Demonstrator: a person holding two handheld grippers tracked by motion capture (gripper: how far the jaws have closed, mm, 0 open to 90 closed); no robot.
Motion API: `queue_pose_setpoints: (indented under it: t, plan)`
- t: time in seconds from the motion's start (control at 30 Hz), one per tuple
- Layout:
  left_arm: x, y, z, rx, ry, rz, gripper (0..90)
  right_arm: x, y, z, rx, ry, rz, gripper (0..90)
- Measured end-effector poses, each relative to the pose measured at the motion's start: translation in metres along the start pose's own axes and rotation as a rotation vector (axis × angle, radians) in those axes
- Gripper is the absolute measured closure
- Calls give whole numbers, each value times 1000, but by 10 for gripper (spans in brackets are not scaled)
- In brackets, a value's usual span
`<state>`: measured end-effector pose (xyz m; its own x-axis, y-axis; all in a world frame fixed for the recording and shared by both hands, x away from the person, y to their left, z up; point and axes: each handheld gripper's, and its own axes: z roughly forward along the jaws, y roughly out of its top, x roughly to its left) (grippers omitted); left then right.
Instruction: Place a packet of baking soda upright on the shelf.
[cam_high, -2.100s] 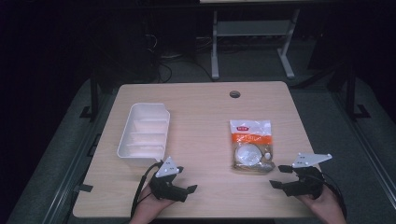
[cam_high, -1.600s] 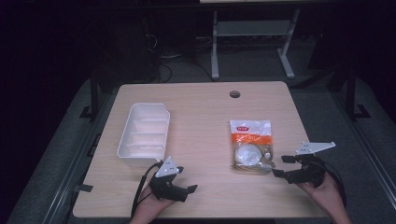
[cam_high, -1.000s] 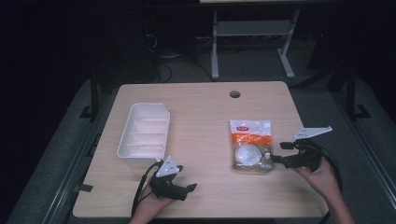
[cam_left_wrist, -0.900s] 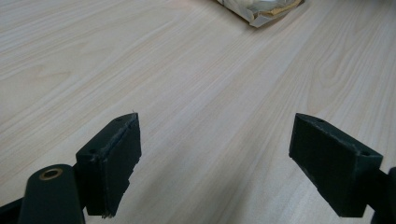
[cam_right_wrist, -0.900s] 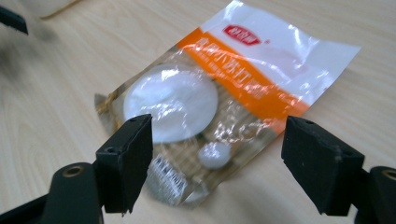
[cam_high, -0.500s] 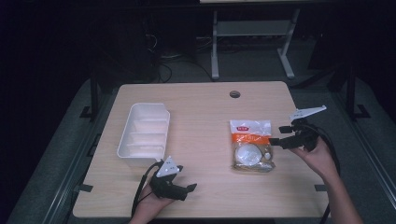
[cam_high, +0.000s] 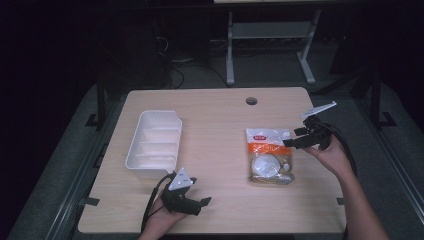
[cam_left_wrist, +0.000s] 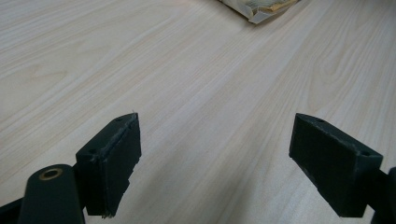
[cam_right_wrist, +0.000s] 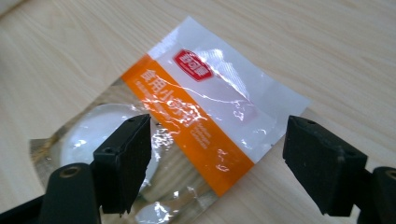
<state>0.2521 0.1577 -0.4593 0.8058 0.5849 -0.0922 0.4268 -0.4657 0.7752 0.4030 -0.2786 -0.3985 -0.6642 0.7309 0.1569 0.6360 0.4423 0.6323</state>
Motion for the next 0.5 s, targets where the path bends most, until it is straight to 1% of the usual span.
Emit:
queue_pose_setpoints:
  t: [0.03,0.07,0.13,0.2,0.23,0.33,0.4,0.5]
  plan:
    - [0,0,0,1,-1,1,164,-2,0,3,8,-3,6,230]
    - [0,0,0,2,-1,2,164,-7,0,10,20,-4,23,234]
    - [0,0,1,2,-1,3,164,-9,-1,13,25,-7,30,234]
    - [-1,0,1,1,1,2,164,-16,-2,22,44,-10,57,236]
    - [0,0,1,1,1,5,164,-16,-2,22,44,-10,57,236]
    - [-1,0,0,2,2,5,164,-22,-3,30,71,-14,87,236]
    - [-1,0,1,3,3,5,164,-26,-5,36,82,-7,109,241]
    - [-1,0,1,8,3,7,164,-30,-8,44,105,-5,126,244]
